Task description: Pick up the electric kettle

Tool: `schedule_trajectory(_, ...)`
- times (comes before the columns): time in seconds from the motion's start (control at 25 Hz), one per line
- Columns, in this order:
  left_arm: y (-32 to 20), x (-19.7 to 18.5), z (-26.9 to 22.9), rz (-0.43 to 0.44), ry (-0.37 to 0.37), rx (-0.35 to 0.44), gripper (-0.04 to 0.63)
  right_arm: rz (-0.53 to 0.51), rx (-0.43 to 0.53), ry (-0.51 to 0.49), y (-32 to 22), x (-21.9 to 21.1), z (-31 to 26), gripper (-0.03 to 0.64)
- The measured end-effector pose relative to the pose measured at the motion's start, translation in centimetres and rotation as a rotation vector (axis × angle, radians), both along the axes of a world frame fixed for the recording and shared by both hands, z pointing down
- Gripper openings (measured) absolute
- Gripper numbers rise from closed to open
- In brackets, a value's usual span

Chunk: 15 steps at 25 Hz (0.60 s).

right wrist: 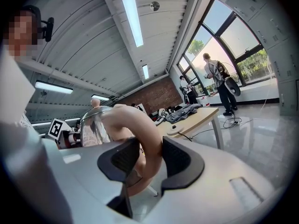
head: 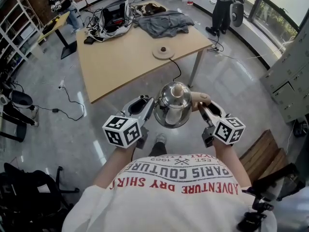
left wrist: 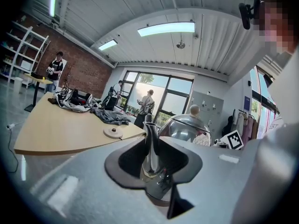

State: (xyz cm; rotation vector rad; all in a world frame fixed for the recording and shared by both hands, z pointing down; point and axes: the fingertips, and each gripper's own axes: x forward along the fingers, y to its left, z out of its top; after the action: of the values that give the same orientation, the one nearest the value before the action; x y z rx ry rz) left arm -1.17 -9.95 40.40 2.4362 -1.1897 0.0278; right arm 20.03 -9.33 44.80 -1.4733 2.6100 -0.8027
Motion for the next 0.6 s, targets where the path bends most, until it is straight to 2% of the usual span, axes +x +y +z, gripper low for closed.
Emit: schedule_trajectory(0.6,-0.22,0.01,0.68,0.006,-0.002,-0.02,0.091,0.003,-0.014,-0.001,-0.2,0.01,0.58,0.147)
